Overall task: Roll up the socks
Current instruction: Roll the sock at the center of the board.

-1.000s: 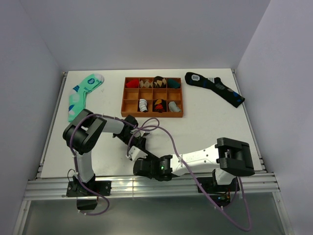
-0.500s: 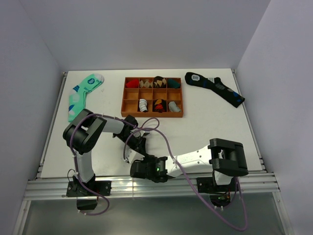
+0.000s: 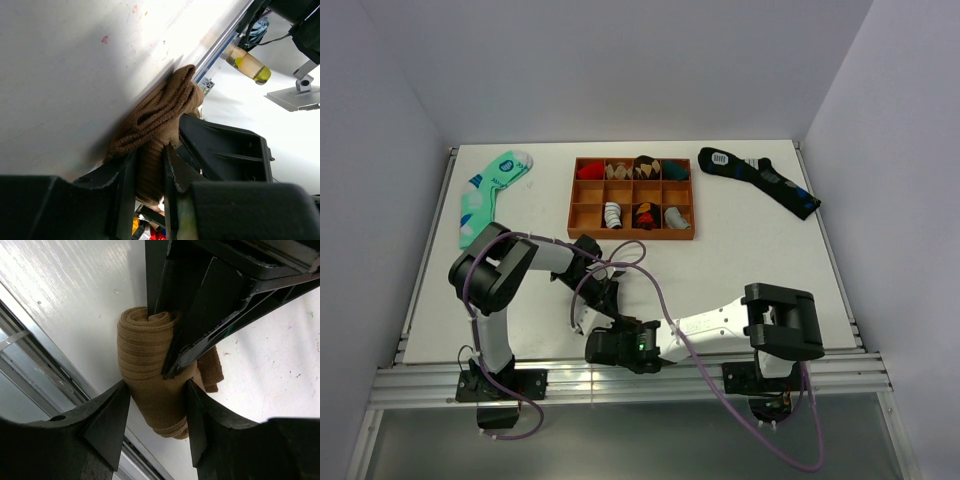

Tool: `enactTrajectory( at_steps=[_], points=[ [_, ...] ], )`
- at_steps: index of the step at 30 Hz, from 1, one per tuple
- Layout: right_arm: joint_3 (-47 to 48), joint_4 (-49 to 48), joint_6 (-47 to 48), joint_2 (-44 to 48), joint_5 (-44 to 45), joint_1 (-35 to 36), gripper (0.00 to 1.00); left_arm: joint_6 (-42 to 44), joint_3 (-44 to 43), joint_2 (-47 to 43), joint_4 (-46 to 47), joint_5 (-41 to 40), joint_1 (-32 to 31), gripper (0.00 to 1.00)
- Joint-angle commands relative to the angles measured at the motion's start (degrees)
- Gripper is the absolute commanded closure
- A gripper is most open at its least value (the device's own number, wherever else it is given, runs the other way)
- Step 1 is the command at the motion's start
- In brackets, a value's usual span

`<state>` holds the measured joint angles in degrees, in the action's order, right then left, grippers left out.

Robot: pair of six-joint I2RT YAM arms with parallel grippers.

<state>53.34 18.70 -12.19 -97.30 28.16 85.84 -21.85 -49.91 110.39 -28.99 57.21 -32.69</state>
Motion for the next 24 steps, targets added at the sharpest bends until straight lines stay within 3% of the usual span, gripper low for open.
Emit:
enactTrajectory(
  at_steps=[1, 10, 18, 24],
  points=[
    [0.62, -3.49, -0.03, -3.16, -5.04, -0.85, 0.48, -0.74, 1.75, 4.4, 2.36, -17.84, 1.57, 1.0],
    [0.1, -5.86, -0.21, -2.55, -13.48, -5.07, 0.74, -2.76, 2.53, 1.95, 4.29, -15.91, 2.36, 0.96],
    [-1.04, -7.79, -2.22, -2.46, -20.32, -7.36, 0.8, -11.63, 5.09, -4.3, 13.69, -13.18, 2.8, 0.71],
    [-3.68, -9.21, -3.63, -0.79, -25.61, -10.08, 0.83, -18.83, 6.23, -10.1, 19.75, -13.88, 2.72, 0.61]
  ],
)
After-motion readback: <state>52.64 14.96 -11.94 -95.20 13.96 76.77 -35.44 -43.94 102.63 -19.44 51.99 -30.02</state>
